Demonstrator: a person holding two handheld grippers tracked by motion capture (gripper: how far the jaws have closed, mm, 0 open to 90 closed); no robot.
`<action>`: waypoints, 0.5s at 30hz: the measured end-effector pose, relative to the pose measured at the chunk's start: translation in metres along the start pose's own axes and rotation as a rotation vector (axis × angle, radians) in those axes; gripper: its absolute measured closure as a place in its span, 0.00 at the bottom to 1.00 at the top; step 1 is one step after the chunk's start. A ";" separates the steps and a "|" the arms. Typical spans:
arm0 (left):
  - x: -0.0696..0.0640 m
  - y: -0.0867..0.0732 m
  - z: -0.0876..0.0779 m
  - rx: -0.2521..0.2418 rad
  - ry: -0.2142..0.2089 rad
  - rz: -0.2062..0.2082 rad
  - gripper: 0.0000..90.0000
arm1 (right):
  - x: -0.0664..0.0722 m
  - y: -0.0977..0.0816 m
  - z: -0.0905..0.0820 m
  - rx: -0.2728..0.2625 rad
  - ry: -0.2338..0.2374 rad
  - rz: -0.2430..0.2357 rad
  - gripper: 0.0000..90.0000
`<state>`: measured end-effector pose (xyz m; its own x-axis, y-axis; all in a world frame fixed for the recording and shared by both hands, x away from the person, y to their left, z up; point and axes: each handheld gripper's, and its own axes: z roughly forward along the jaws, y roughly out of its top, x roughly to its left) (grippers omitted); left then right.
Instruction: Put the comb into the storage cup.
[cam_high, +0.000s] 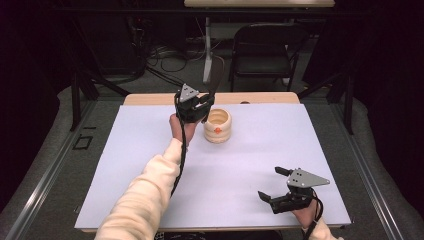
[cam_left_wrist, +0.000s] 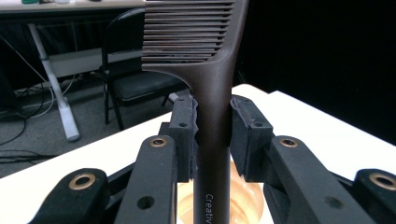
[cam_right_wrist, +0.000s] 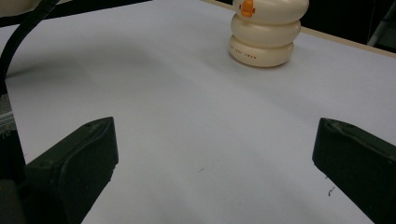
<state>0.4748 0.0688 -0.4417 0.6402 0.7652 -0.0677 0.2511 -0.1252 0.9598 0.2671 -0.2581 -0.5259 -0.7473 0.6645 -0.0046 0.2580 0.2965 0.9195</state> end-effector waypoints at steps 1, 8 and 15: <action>0.000 0.000 0.000 -0.005 0.001 0.000 0.80 | 0.000 0.000 0.000 0.000 -0.001 -0.001 0.00; 0.000 0.001 0.004 -0.015 0.000 -0.003 0.80 | 0.000 0.000 0.000 0.001 0.000 0.001 0.00; -0.001 0.002 0.011 -0.019 -0.003 -0.006 0.80 | 0.000 0.000 0.000 0.002 0.000 0.001 0.00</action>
<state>0.4825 0.0613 -0.4424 0.6412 0.7637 -0.0742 0.2413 -0.1089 0.9643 0.2670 -0.2581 -0.5260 -0.7467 0.6651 -0.0035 0.2601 0.2968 0.9188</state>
